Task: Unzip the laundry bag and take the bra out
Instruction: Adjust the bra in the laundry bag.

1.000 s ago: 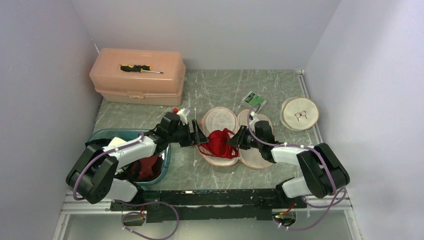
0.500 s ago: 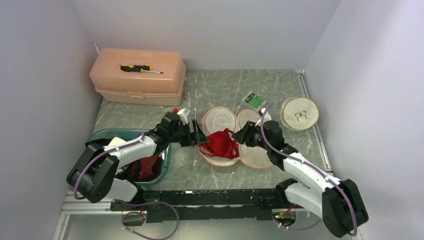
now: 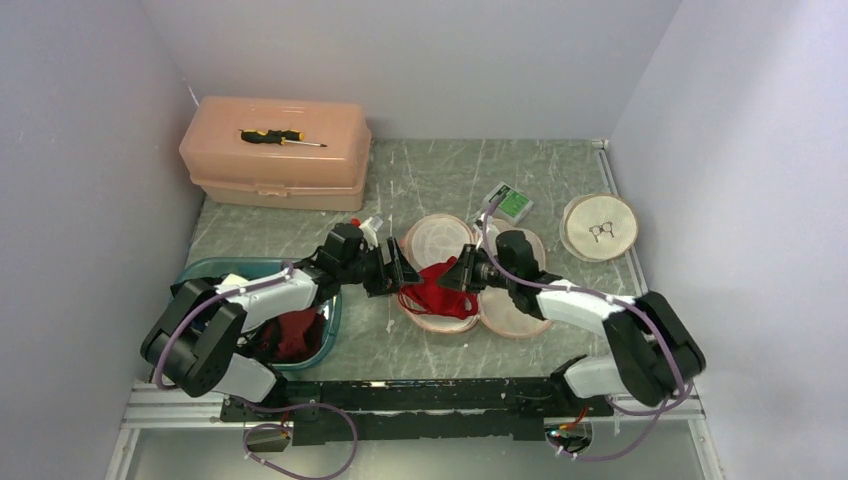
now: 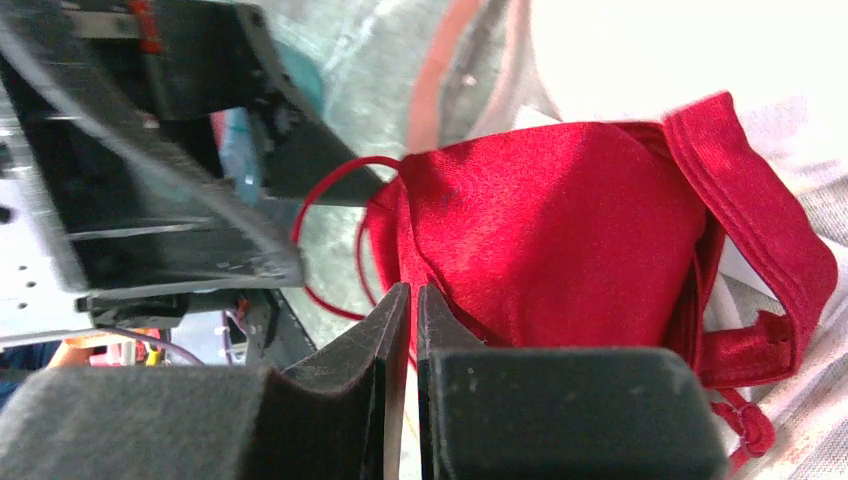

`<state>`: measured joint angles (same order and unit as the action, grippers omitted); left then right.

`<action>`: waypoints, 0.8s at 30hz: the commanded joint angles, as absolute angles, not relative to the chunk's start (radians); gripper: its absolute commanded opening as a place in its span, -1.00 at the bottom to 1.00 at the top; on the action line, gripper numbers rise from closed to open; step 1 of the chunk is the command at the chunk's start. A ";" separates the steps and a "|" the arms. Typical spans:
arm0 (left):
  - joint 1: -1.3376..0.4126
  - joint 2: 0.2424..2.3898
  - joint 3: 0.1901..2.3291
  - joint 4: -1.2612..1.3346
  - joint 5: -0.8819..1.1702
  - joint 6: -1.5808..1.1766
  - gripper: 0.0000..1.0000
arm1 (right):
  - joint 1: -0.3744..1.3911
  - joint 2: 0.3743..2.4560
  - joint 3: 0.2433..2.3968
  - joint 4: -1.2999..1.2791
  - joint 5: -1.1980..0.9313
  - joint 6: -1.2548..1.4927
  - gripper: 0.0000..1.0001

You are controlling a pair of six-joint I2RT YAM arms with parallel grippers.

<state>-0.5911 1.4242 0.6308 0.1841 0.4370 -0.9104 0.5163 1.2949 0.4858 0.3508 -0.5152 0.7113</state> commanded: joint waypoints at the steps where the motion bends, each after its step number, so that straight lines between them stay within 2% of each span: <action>1: -0.587 1.458 0.693 0.101 0.479 -0.944 0.72 | 0.522 1.409 0.489 0.445 -0.524 0.720 -0.79; 15: -0.588 1.543 0.741 0.085 0.481 -0.951 0.67 | 0.529 1.575 0.444 0.472 -0.388 0.749 -0.84; 24: -0.595 1.557 0.817 0.018 0.438 -0.918 0.62 | 0.533 1.592 0.441 0.446 -0.355 0.742 -0.83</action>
